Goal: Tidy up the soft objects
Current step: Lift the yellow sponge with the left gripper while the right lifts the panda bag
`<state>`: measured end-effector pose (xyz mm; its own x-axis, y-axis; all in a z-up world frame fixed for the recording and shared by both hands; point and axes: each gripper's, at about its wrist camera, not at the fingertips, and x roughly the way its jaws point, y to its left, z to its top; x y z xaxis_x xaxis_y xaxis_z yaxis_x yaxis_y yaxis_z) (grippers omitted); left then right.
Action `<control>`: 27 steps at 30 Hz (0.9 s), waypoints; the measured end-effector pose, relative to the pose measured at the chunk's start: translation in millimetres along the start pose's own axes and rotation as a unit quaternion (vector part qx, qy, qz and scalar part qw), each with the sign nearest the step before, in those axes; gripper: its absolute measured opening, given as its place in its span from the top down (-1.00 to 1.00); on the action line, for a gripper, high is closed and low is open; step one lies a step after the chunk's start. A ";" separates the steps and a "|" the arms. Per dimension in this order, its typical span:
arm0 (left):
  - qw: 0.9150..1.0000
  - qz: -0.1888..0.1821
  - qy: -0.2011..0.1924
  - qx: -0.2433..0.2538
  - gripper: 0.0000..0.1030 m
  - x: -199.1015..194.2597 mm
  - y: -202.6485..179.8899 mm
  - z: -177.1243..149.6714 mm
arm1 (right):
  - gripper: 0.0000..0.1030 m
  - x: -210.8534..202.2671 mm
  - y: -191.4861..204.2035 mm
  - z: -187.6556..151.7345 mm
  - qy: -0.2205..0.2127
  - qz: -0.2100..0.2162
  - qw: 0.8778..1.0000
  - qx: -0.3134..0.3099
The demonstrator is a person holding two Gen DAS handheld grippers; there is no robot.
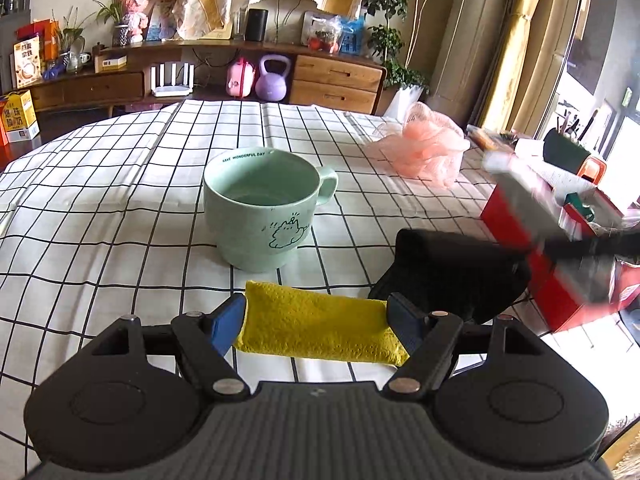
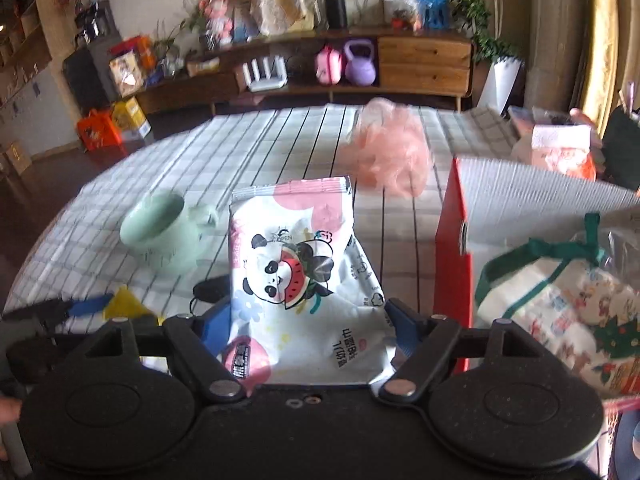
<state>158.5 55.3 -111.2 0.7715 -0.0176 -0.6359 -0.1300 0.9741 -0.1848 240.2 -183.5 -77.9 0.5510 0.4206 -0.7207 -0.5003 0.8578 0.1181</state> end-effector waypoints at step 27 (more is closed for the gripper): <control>1.000 -0.007 0.002 -0.009 -0.49 1.9 10.3 -5.4 | -0.87 63.0 28.0 -41.3 0.055 0.001 0.998 -0.025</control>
<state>155.3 64.1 -118.4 0.7708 -0.0322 -0.6362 -0.1306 0.9695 -0.2073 233.3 -145.2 -148.2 0.4754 0.3842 -0.7914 -0.5352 0.8403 0.0865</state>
